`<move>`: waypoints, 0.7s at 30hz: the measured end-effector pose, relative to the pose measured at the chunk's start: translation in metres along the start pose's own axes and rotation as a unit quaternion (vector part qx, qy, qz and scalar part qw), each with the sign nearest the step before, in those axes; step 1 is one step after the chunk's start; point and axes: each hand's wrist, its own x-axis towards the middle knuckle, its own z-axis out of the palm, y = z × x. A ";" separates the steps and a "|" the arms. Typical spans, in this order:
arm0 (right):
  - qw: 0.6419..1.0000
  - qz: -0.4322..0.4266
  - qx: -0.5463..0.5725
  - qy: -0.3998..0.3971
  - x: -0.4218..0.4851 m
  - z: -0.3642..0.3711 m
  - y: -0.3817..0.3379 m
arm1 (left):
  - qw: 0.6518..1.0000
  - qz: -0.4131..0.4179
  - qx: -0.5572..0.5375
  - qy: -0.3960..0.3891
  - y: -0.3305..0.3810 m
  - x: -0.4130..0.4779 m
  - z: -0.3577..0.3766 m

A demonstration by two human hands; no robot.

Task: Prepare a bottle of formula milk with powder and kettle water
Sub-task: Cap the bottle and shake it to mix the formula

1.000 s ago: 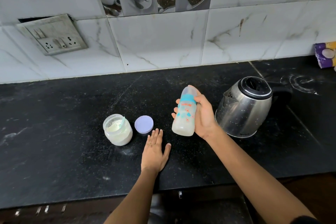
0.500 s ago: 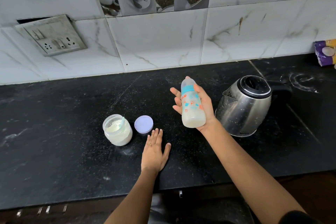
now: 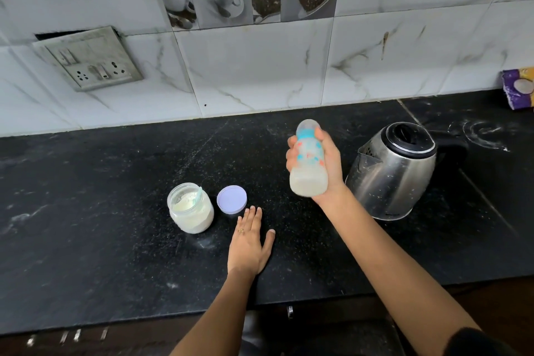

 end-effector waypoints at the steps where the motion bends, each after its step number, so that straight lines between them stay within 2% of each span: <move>1: 0.999 0.006 -0.028 -0.026 -0.003 -0.002 0.005 | 1.000 0.000 -0.001 -0.002 0.000 0.000 0.001; 3: 0.996 -0.001 -0.076 -0.055 -0.009 -0.001 0.011 | 1.000 -0.002 -0.003 0.001 0.000 0.000 0.001; 6: 0.999 -0.035 -0.029 -0.002 -0.001 -0.002 0.004 | 1.000 -0.002 -0.003 -0.005 0.000 0.000 0.001; 8: 0.999 -0.022 -0.019 0.013 -0.001 -0.002 0.003 | 1.000 -0.003 -0.004 -0.005 0.000 0.000 0.001; 12: 0.992 0.022 -0.112 -0.049 -0.019 -0.004 0.020 | 1.000 -0.002 -0.004 -0.002 -0.001 0.000 0.002; 17: 0.999 -0.038 -0.018 0.019 -0.003 -0.001 0.006 | 1.000 -0.001 0.000 -0.003 -0.001 0.000 0.001; 21: 0.992 0.012 -0.128 -0.009 -0.017 -0.005 0.021 | 1.000 -0.003 0.001 -0.003 -0.001 -0.001 0.002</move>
